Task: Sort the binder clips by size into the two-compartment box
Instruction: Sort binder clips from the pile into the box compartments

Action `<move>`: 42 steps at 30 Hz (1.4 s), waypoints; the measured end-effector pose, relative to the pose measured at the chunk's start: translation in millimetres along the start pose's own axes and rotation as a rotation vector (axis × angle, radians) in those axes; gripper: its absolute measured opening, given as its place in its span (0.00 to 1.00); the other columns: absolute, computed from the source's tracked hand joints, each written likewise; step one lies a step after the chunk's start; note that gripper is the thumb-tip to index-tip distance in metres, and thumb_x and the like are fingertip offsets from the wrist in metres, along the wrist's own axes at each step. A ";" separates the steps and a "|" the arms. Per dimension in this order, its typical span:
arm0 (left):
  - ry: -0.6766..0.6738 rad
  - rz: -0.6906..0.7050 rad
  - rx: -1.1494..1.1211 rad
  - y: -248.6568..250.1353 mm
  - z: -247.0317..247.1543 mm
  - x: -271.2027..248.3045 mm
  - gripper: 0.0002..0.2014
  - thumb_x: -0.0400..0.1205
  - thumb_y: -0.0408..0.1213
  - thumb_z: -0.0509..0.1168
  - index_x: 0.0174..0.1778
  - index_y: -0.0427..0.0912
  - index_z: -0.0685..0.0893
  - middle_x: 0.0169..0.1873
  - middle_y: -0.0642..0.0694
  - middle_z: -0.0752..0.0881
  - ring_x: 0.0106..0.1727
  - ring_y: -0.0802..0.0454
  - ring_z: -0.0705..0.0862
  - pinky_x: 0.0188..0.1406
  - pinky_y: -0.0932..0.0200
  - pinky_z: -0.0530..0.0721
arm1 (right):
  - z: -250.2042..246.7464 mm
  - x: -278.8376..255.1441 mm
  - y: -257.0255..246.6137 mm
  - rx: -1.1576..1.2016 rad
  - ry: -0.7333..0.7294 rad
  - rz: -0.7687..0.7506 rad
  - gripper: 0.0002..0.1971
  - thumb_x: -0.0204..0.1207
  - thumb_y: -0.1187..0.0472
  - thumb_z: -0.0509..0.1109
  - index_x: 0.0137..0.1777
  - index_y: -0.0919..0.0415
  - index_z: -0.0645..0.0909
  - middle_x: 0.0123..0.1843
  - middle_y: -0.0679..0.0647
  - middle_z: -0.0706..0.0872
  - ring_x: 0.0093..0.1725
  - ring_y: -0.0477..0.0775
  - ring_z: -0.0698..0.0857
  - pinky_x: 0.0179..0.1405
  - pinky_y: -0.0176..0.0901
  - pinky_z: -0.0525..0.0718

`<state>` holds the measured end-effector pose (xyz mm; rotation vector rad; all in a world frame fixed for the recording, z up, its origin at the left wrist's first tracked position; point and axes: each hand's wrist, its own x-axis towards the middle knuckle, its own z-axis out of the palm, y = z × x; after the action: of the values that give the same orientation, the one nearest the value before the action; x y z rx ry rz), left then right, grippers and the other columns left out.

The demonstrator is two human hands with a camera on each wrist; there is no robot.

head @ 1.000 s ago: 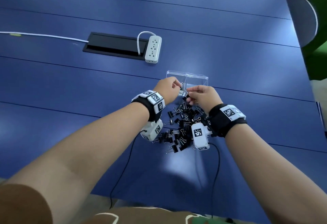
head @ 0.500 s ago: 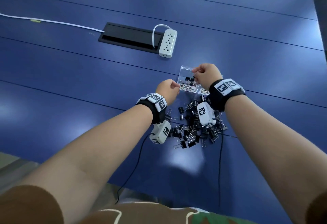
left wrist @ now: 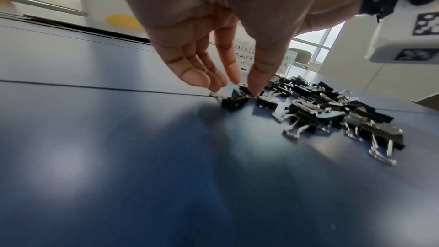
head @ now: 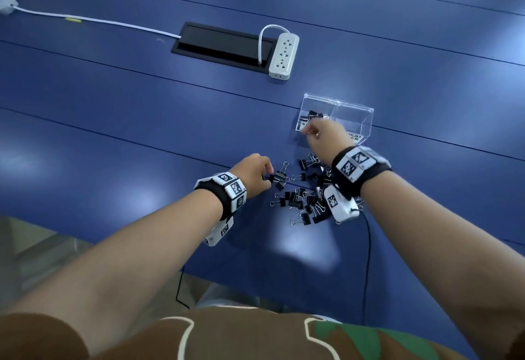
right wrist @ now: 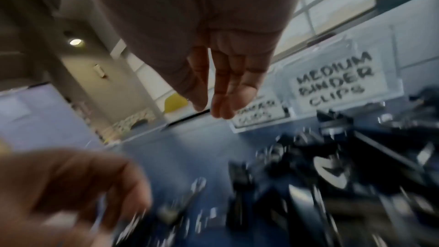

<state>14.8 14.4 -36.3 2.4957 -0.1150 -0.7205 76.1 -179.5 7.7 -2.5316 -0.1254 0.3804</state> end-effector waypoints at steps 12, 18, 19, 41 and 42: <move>0.084 0.036 0.048 8.2 15.4 -0.8 0.05 0.77 0.34 0.68 0.46 0.41 0.78 0.46 0.45 0.77 0.46 0.47 0.77 0.49 0.55 0.78 | 52.2 -44.2 16.4 -0.252 -0.233 0.055 0.07 0.76 0.67 0.65 0.51 0.63 0.82 0.61 0.57 0.78 0.60 0.60 0.80 0.60 0.54 0.83; 0.129 -0.041 -0.149 15.4 12.1 -8.4 0.06 0.77 0.29 0.58 0.46 0.42 0.70 0.38 0.44 0.79 0.36 0.44 0.75 0.43 0.48 0.82 | 43.0 -51.3 23.9 0.094 -0.048 0.152 0.07 0.76 0.65 0.63 0.51 0.60 0.79 0.45 0.54 0.83 0.44 0.56 0.82 0.45 0.42 0.78; 0.122 -0.045 -0.165 17.1 11.9 -9.6 0.06 0.78 0.29 0.56 0.49 0.42 0.69 0.38 0.43 0.79 0.36 0.44 0.75 0.43 0.46 0.82 | 41.6 -53.5 26.0 0.172 -0.035 0.182 0.09 0.76 0.65 0.62 0.54 0.59 0.79 0.44 0.54 0.83 0.43 0.56 0.81 0.44 0.42 0.78; -0.022 -0.089 0.126 29.7 32.3 -9.0 0.17 0.81 0.47 0.65 0.58 0.39 0.74 0.59 0.39 0.80 0.57 0.38 0.82 0.56 0.45 0.81 | 55.3 -72.5 28.8 -0.135 -0.238 0.052 0.06 0.70 0.60 0.67 0.47 0.56 0.76 0.45 0.54 0.83 0.46 0.59 0.82 0.47 0.49 0.84; -0.025 -0.088 0.116 29.7 31.1 -8.8 0.17 0.80 0.47 0.66 0.58 0.40 0.74 0.58 0.40 0.80 0.57 0.39 0.82 0.55 0.46 0.81 | 53.2 -70.8 28.7 -0.093 -0.227 0.062 0.04 0.70 0.61 0.67 0.43 0.56 0.75 0.41 0.53 0.83 0.42 0.58 0.82 0.44 0.48 0.84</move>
<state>-6.8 -23.7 -39.0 2.6165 -0.0576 -0.8024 -7.1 -187.4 -33.3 -2.5805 -0.1551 0.7014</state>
